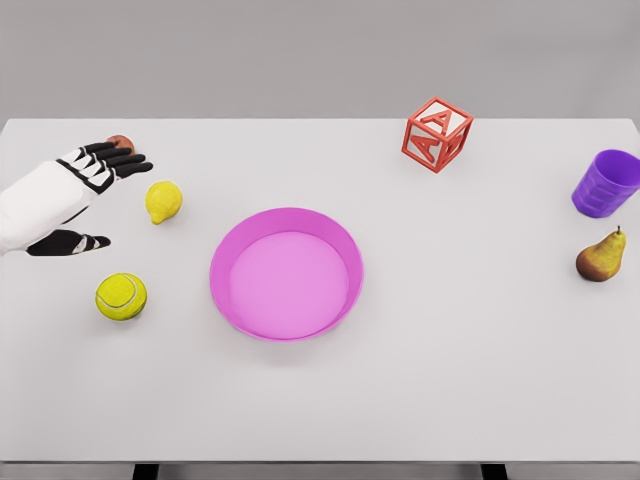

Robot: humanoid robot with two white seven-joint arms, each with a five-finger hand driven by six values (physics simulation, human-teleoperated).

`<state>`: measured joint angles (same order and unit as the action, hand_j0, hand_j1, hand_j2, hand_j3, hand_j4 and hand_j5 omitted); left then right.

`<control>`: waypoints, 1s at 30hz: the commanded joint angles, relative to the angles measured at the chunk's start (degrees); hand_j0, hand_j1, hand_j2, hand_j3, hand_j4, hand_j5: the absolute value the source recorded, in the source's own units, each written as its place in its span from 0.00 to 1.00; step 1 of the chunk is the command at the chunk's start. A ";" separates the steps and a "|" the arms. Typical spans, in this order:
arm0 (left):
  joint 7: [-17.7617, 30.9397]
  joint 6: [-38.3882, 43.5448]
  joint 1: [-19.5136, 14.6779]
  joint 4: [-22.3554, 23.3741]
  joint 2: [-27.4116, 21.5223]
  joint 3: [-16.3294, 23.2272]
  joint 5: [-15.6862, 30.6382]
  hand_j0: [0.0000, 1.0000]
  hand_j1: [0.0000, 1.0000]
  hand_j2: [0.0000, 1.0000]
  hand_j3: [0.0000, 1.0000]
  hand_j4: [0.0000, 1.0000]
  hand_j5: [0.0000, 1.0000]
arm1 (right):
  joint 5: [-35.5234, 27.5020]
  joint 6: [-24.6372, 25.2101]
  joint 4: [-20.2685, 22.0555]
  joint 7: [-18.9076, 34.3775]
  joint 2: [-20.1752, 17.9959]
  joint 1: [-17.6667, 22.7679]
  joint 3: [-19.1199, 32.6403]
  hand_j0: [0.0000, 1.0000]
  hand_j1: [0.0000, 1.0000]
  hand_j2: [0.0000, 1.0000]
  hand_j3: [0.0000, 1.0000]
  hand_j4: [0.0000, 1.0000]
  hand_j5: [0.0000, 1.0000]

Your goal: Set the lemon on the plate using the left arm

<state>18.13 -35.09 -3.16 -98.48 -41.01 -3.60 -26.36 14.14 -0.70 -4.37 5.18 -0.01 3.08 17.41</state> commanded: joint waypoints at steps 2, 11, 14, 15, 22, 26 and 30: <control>-0.03 0.09 0.26 0.04 -0.03 0.00 0.25 1.00 1.00 1.00 1.00 1.00 1.00 | 0.01 0.00 -0.02 0.01 0.01 0.00 -0.01 1.00 1.00 1.00 1.00 1.00 1.00; 3.83 0.09 -4.13 7.86 0.14 0.09 0.43 1.00 1.00 1.00 1.00 1.00 1.00 | 0.01 0.00 -0.02 0.01 0.01 0.00 -0.01 1.00 1.00 1.00 1.00 1.00 1.00; 16.14 0.09 -5.80 7.42 2.08 1.40 0.52 1.00 1.00 1.00 1.00 1.00 1.00 | -0.08 0.00 -0.02 0.01 0.01 0.00 -0.01 1.00 1.00 1.00 1.00 1.00 1.00; 16.87 0.09 -8.25 7.51 2.08 4.04 0.43 1.00 1.00 1.00 1.00 1.00 1.00 | 0.01 0.00 -0.02 0.01 0.01 0.00 -0.01 1.00 1.00 1.00 1.00 1.00 1.00; 16.87 0.09 -23.20 16.65 2.34 15.82 -0.19 1.00 1.00 1.00 1.00 1.00 1.00 | 0.01 0.00 -0.02 0.01 0.01 0.00 -0.01 1.00 1.00 1.00 1.00 1.00 1.00; 16.87 5.72 -25.05 21.31 5.59 16.61 -0.19 1.00 1.00 1.00 1.00 1.00 1.00 | 0.01 0.00 0.07 0.01 0.01 0.00 -0.01 1.00 1.00 1.00 1.00 1.00 1.00; 16.87 12.41 -24.70 22.72 5.94 16.70 -0.10 1.00 1.00 1.00 1.00 1.00 1.00 | 0.01 0.00 -0.02 0.01 0.01 0.00 -0.01 1.00 1.00 1.00 1.00 1.00 1.00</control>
<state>35.00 -25.08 -27.77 -76.73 -35.47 12.77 -26.82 14.14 -0.70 -4.36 5.18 -0.01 3.08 17.41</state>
